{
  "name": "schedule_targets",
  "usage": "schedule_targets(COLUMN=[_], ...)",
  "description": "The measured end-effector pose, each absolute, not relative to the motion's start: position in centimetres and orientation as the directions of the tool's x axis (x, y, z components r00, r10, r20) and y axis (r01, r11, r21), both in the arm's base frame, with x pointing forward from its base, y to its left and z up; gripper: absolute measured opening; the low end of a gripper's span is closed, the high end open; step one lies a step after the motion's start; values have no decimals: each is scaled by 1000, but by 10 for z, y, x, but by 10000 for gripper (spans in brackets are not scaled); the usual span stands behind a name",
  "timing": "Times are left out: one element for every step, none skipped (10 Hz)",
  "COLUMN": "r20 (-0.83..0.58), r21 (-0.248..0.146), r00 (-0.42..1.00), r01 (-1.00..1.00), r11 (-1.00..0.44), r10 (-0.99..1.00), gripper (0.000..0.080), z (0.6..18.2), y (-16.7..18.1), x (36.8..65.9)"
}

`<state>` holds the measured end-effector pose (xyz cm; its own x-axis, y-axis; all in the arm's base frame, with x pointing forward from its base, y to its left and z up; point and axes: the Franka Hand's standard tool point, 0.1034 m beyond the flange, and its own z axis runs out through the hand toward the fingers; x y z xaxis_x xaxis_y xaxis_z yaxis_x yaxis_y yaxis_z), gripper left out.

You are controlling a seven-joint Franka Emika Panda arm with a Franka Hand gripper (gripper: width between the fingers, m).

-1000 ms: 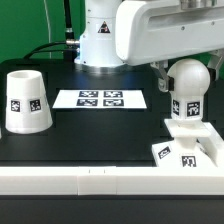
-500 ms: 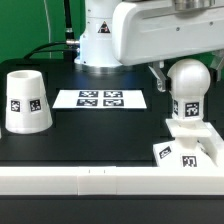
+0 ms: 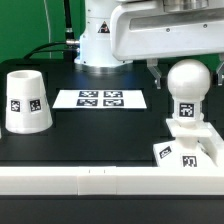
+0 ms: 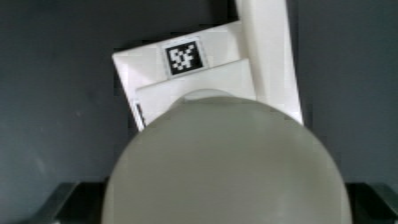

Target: Assemble lamp

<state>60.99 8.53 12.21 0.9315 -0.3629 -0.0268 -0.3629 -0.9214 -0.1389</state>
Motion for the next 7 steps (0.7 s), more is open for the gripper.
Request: schedule_targets(r20=[-37,-55,-72,-80,-97,-105,-109], r21=[-136,-136,-138,-134,-135,-134,-131], r00=[905,848,776,740,690,669,646], r01=[-425,-530,-630,-671,-723,-743,-763], r11=[-895,-837,-764,-729,-677,-656,-633], r10=[-424,-528,-627,-667,-717,-736,-755], gripper=[577,577,577,577,577,577,577], z=[122,122,121,121,121,121,121], y=[86,86,85,86,85,83,84], x=[610,610,610,610,610,610,610])
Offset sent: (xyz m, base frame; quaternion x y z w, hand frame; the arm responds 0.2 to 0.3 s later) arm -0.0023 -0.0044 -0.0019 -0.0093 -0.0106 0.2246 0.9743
